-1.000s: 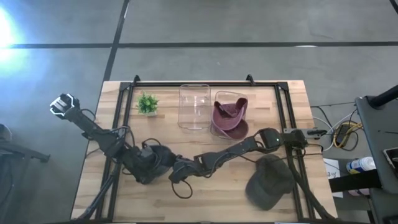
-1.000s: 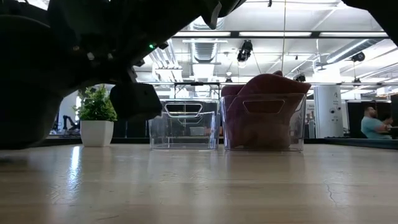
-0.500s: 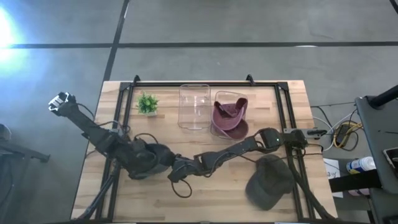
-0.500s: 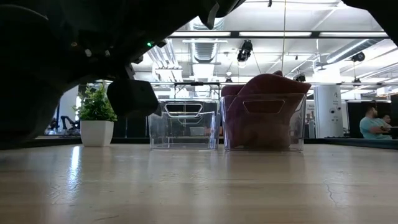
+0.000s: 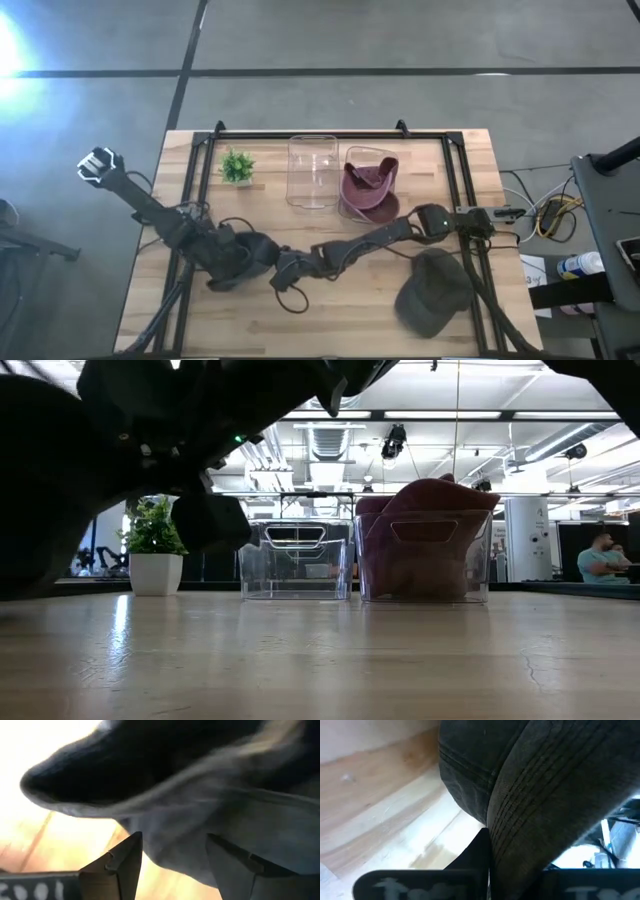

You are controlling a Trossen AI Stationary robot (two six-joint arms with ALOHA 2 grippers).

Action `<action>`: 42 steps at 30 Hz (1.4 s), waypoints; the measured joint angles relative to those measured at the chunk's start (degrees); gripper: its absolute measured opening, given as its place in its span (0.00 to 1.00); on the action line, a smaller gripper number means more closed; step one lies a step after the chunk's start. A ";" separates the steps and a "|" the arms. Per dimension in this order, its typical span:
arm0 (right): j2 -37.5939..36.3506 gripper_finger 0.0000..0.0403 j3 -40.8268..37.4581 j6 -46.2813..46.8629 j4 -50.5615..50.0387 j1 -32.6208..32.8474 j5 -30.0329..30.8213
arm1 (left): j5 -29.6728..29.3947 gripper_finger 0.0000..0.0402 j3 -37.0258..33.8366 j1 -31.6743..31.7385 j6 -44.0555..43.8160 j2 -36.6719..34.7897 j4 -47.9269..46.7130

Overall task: Pick & Place hat
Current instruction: Put the left black cap into the left transparent bin

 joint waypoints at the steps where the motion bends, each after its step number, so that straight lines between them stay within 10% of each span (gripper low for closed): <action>1: 0.07 0.03 0.00 -0.20 0.00 0.09 -0.06 | 0.06 0.52 -1.46 0.00 0.16 0.00 1.18; 11: 1.47 0.03 -0.09 -0.17 0.01 0.97 -0.45 | -1.00 0.52 -13.74 0.00 0.89 -0.13 21.81; 20: 1.53 0.03 -0.09 1.48 -0.05 0.84 -0.34 | -1.33 0.52 -12.78 0.02 0.96 -0.56 20.36; 34: 1.60 0.03 0.07 0.52 1.30 0.89 4.08 | -2.90 0.52 11.01 -0.02 0.60 -1.90 -14.43; 42: 1.13 0.03 0.09 1.32 11.05 0.91 15.94 | -19.84 0.52 29.76 -0.07 -3.77 -1.86 -27.21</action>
